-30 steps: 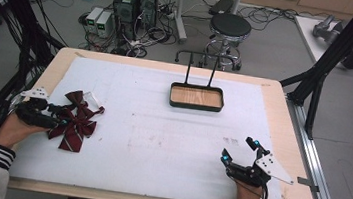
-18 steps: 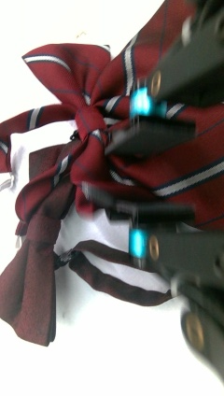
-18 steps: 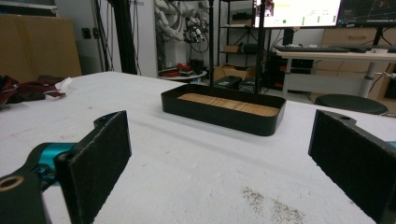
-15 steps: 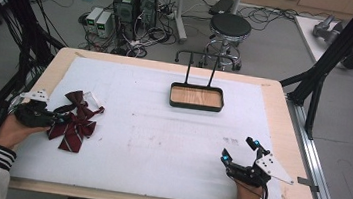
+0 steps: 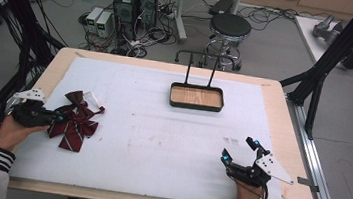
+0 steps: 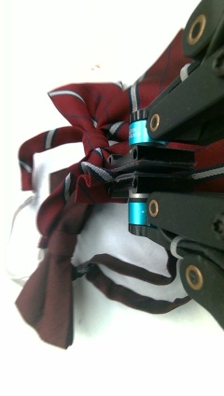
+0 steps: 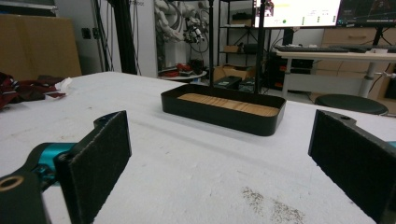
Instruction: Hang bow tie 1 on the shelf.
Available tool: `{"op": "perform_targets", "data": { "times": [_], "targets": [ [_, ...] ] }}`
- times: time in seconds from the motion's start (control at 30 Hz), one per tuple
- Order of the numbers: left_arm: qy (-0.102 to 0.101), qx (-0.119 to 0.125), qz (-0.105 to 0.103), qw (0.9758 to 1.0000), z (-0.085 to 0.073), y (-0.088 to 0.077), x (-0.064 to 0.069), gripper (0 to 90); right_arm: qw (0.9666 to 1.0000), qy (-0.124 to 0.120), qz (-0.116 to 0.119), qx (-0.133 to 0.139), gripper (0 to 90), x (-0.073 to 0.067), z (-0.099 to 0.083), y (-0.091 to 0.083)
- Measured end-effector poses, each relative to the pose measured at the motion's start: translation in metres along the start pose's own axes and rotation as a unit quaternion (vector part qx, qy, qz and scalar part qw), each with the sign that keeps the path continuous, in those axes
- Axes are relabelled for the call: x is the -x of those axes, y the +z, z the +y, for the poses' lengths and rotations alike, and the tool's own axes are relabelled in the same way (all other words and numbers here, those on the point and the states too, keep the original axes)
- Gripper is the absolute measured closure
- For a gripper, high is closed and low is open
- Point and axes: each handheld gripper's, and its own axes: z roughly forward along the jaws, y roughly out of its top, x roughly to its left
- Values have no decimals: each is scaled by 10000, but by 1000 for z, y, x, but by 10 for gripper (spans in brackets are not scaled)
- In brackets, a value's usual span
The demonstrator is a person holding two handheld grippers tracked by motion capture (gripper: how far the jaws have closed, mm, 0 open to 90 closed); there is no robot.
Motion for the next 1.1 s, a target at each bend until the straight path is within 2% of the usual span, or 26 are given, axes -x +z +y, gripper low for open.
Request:
{"op": "perform_targets", "data": {
  "times": [0.17, 0.27, 0.37, 0.5, 0.63, 0.83, 1.1],
  "targets": [
    [-19, 385, -14, 9993, 2, -7, 3, 871, 10000, 3, 0, -4, 50, 0, 0, 0],
    [-8, 689, -29, 9976, 6, -13, 7, 871, 10000, 9, -6, -2, 50, 0, 0, 0],
    [-11, 973, -60, 9952, 11, -17, 12, 871, 10000, 14, -11, 0, 50, 0, 0, 0],
    [81, 1234, -64, 9923, 19, -22, 19, 871, 10000, 21, -9, -1, 50, 0, 0, 0],
    [148, 1507, -133, 9884, 29, -27, 26, 871, 10000, 34, -22, -6, 50, 0, 0, 0],
    [287, 1673, -209, 9853, 43, -30, 37, 871, 10000, 27, -33, -8, 50, 0, 0, 0],
    [422, 1997, -301, 9785, 64, -31, 52, 871, 9999, 73, -78, -46, 50, 0, 0, 0]
  ]
}}
